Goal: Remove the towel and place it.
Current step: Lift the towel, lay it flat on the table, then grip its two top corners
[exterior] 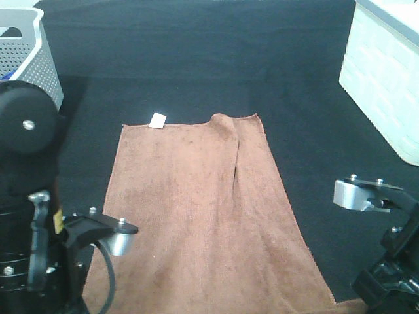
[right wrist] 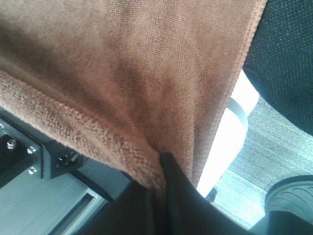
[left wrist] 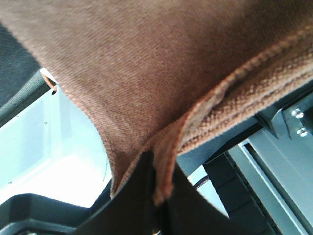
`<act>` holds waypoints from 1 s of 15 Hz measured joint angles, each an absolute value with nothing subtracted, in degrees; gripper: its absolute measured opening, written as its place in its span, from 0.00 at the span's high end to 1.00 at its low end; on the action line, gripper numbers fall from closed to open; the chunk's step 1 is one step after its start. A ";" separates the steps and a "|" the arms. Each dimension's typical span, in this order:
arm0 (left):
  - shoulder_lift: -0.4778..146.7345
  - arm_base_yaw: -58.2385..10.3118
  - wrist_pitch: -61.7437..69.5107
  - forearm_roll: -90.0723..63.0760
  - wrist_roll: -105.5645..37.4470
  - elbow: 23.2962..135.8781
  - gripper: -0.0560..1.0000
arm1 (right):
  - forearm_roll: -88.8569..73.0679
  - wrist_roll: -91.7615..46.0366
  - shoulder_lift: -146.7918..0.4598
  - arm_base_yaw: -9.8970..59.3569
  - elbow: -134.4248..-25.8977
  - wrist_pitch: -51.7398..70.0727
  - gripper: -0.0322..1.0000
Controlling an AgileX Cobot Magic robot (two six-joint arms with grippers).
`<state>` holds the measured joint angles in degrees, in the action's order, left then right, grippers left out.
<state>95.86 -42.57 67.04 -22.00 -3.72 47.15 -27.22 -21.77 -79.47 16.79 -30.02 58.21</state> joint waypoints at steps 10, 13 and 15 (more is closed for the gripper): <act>97.23 -43.26 65.37 -26.13 -1.32 50.02 0.47 | -31.05 -22.40 -79.76 18.79 -30.02 57.87 0.54; 97.23 -43.89 64.74 -26.24 -0.52 50.02 0.22 | -28.88 -20.05 -79.76 18.79 -30.19 56.44 0.27; 97.23 -43.77 64.63 -25.78 -0.40 50.71 0.20 | -26.64 -18.51 -79.81 18.79 -33.35 56.61 0.25</act>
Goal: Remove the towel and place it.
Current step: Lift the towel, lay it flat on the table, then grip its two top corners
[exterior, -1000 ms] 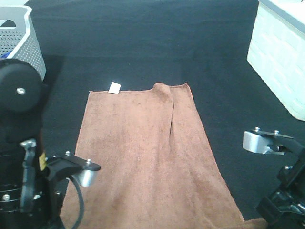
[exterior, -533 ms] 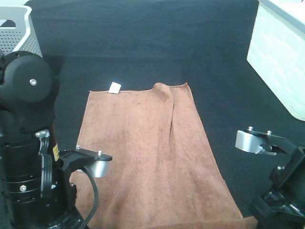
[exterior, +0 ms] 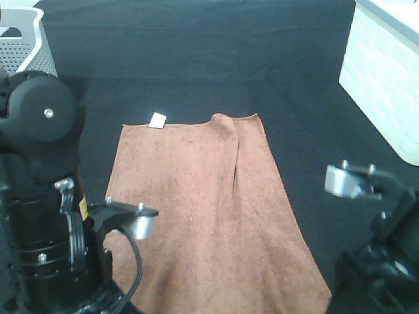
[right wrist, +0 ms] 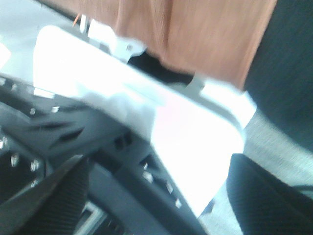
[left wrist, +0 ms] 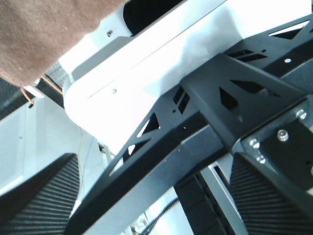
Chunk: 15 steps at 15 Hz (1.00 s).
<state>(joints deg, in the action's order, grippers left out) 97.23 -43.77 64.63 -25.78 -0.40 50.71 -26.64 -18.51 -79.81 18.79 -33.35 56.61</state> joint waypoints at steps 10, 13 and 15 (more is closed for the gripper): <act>99.35 -27.62 62.05 -10.60 3.21 70.93 0.20 | -18.85 -9.80 -80.67 2.18 -53.17 52.43 0.24; 102.85 -25.44 57.24 -9.63 3.21 73.91 0.20 | -19.65 -8.54 -88.35 2.18 -58.61 51.57 0.24; 108.86 -21.49 56.89 -9.63 2.75 80.04 0.20 | -19.77 -9.80 -97.00 2.18 -66.23 50.76 0.24</act>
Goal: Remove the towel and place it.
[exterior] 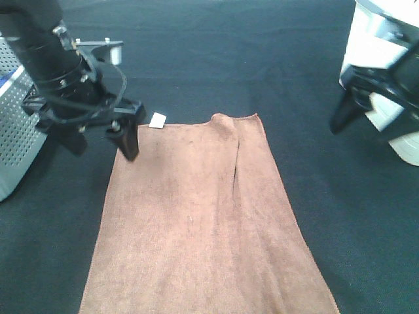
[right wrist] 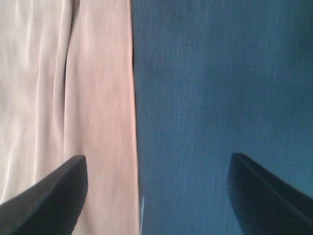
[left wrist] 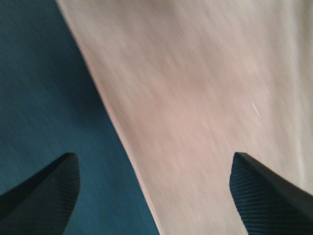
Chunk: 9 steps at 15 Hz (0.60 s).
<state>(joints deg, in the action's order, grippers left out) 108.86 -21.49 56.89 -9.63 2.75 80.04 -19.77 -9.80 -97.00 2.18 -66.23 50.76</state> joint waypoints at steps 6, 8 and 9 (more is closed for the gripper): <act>129.20 -13.69 60.96 -9.85 0.00 103.88 0.20 | -20.97 -13.92 -120.32 2.18 -89.27 52.48 0.24; 134.13 -12.66 61.88 -10.49 0.00 108.23 0.20 | -23.61 -15.41 -126.28 2.18 -94.60 52.88 0.24; 135.22 -12.38 61.94 -10.71 0.00 109.09 0.20 | -24.29 -16.04 -127.54 2.18 -95.97 52.94 0.24</act>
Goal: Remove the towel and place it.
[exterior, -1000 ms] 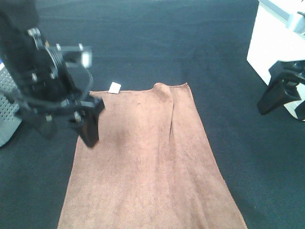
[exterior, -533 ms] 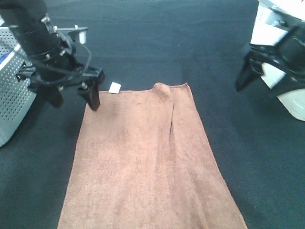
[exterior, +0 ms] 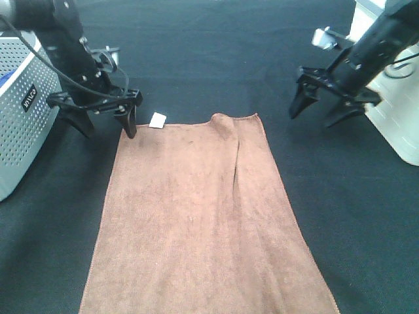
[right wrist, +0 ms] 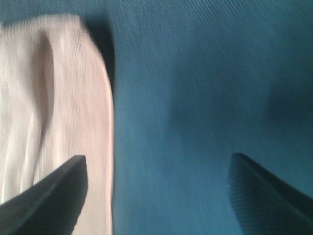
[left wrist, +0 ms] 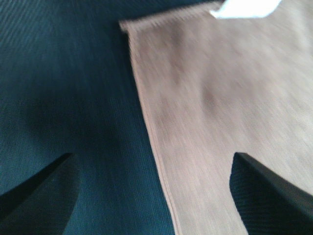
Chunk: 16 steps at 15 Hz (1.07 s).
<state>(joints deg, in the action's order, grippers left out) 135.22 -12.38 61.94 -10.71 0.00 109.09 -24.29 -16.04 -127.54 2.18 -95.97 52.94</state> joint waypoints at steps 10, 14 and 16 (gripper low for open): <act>141.41 -10.37 60.73 -14.21 -1.89 112.93 0.20 | -35.29 -23.43 -139.97 5.61 -105.25 49.62 0.25; 141.52 -11.06 58.79 -17.99 -3.95 113.04 0.20 | -35.12 -23.43 -140.89 10.71 -105.48 45.55 0.25; 141.69 -13.01 56.32 -19.31 -4.58 113.04 0.21 | -34.89 -23.43 -141.35 12.20 -105.88 44.29 0.25</act>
<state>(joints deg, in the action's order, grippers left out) 141.69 -13.01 56.32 -19.31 -4.58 113.04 -34.89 -23.43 -141.35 12.20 -105.88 44.29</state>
